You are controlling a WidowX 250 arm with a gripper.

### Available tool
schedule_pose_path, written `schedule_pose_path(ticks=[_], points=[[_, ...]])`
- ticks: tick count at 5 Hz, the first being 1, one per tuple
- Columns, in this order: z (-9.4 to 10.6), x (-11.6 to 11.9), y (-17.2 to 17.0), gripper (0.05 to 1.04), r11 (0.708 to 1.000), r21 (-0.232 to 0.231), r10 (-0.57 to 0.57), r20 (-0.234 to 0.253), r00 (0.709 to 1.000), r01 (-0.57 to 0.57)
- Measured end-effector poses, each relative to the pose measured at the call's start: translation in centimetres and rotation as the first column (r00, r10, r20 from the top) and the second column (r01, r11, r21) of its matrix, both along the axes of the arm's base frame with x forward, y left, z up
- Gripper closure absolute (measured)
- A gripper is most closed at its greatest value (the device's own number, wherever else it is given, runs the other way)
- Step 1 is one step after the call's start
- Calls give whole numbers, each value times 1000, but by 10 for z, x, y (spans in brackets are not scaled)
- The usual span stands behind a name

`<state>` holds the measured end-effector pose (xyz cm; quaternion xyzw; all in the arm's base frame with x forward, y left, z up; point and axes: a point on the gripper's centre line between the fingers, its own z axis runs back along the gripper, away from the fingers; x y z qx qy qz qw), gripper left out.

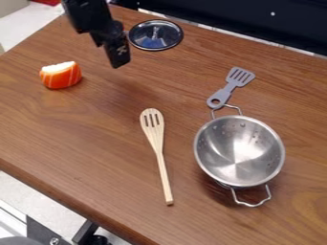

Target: Move the orange object further away from the pot

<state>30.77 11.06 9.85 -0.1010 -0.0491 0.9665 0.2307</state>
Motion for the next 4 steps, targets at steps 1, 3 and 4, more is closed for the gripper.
schedule_pose_path(ticks=[1,3,4], points=[[8,9,-11,83,1000,-1,6,10,1000,-6],[14,25,-40,83,1000,22,-2,42,999,1],[11,34,-64,83,996,23,-87,54,995,86]])
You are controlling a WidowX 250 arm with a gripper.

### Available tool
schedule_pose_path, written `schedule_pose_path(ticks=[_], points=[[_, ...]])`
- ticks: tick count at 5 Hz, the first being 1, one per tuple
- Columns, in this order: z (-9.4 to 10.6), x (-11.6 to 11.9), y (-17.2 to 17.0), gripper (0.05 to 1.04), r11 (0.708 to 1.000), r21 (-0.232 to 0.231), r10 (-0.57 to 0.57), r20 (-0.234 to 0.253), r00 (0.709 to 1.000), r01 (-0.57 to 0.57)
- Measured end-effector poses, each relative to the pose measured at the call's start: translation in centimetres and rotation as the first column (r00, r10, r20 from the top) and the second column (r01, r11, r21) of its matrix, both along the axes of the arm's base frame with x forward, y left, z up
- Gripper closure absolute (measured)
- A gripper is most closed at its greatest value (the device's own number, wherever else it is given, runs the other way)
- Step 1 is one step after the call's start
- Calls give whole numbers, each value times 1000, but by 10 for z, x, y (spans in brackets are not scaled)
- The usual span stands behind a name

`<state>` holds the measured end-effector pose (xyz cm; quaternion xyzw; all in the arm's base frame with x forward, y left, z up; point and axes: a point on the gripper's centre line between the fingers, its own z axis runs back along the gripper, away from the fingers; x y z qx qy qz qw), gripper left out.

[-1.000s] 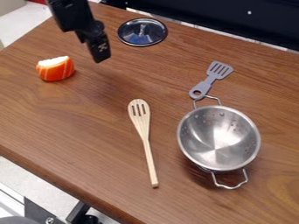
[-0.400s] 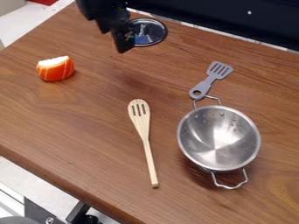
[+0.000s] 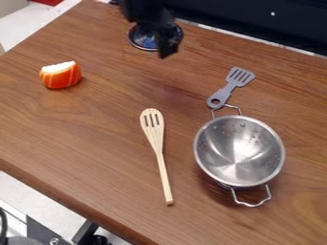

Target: Move the orange object further away from the pot

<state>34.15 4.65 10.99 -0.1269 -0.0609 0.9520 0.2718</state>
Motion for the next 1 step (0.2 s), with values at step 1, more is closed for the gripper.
schedule_pose_path(ticks=[1], points=[[-1,11,-18,83,1000,-4,-22,-24,999,22]])
